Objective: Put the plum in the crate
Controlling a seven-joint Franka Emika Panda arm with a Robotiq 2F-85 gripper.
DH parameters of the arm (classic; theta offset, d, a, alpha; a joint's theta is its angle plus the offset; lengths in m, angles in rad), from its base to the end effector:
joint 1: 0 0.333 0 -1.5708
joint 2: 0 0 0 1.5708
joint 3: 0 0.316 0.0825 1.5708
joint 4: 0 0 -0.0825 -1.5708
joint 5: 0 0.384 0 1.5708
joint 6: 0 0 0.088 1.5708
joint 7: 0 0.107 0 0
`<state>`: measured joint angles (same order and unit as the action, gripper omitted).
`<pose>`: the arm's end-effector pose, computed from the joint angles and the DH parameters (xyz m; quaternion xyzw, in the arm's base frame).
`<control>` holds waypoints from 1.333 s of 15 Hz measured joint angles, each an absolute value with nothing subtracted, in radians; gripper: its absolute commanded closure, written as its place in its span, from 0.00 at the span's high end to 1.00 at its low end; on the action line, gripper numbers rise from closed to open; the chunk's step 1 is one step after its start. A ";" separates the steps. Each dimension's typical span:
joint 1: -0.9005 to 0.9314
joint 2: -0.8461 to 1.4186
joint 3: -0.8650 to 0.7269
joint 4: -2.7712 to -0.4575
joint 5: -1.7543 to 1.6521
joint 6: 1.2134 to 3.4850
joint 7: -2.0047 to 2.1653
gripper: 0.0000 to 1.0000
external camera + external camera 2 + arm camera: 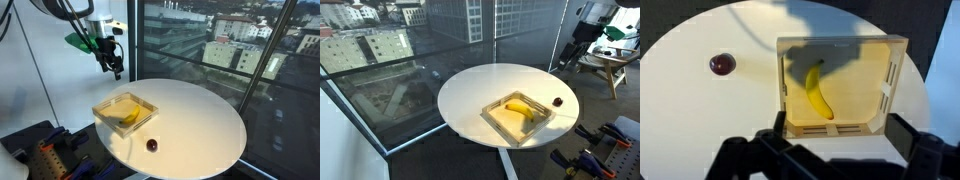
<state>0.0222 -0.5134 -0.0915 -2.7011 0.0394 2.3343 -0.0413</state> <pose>0.3797 -0.0242 0.4002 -0.9964 0.0223 -0.0738 0.0340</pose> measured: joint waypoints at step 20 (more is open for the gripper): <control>-0.050 -0.298 -0.201 -2.612 0.105 2.376 -0.157 1.00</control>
